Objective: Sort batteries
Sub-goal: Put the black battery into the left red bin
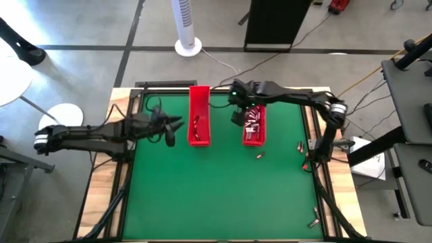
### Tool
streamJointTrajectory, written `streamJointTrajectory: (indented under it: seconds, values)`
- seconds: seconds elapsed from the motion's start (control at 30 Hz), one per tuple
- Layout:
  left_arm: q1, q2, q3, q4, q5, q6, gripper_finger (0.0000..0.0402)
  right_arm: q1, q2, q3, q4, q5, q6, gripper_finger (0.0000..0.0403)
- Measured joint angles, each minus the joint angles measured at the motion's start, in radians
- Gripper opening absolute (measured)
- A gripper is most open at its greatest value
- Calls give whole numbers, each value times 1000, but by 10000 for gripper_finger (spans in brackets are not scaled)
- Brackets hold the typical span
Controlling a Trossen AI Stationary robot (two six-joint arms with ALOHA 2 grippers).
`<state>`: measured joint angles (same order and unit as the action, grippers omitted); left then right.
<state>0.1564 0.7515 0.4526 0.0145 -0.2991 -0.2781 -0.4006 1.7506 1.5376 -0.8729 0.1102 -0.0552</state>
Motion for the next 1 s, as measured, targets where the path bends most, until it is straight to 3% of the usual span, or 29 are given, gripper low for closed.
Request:
streamJointTrajectory:
  seconds: [0.2, 0.37, 0.6, 1.0]
  values:
    - [-96, -4, -44, 10, 55, -7, 113, -5, 154, 133, -9, -161, -166, 333]
    - [-158, 16, -70, 44, 51, -9, 113, -25, 276, 230, -62, -158, -221, 342]
    - [-162, 54, -72, 118, 2, 107, 112, -52, 404, 348, -232, -92, -283, 363]
    - [-163, 61, -72, 83, -33, 208, 112, -107, 473, 367, -237, -82, -375, 364]
